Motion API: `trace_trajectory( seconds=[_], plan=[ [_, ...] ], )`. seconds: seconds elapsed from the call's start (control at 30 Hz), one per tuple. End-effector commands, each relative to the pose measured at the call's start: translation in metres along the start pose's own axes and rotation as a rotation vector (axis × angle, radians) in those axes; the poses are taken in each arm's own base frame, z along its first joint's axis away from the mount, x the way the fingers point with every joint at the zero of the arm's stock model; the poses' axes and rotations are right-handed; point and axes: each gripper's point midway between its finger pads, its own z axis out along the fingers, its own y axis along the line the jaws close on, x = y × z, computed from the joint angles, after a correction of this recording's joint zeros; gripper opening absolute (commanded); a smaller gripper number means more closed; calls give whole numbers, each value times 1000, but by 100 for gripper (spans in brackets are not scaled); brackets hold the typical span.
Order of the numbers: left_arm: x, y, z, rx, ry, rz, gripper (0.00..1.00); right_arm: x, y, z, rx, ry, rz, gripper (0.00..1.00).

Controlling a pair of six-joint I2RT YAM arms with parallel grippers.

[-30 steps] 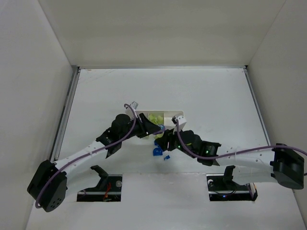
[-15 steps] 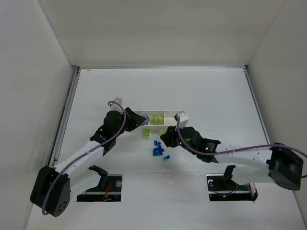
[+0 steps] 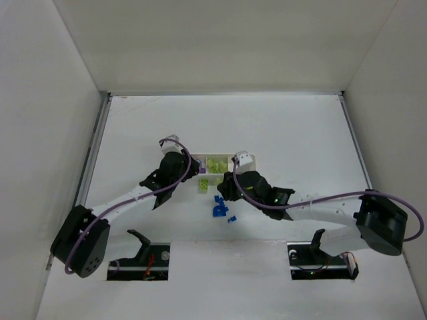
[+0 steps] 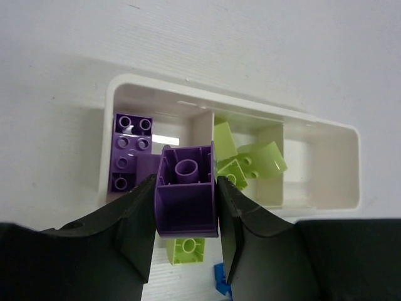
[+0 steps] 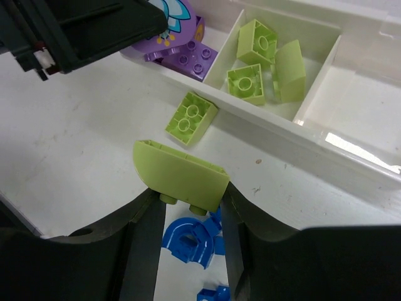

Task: Sort the legos into containers by color

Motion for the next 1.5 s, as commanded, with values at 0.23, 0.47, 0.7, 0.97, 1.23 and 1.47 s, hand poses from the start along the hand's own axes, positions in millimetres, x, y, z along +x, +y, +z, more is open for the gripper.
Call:
trace_trajectory(
  seconds=[0.23, 0.47, 0.7, 0.97, 1.23, 1.47],
  plan=[
    [-40, -4, 5, -13, -143, 4, 57, -49, -1, 37, 49, -63, -61, 44],
    [-44, -8, -27, 44, -174, -10, 63, -57, -22, 57, 117, -53, -77, 45],
    [5, -1, -52, 81, -77, 31, 57, -54, -25, 68, 140, -37, -87, 49],
    [51, 1, -63, 84, -9, 123, 60, -69, -21, 69, 143, -73, -82, 61],
    [75, -13, -49, 61, 20, 250, 64, -86, -35, 24, 174, -174, -39, 54],
    [79, -12, -30, 0, 12, 297, 61, -78, -53, -10, 166, -226, 21, 46]
  ],
)
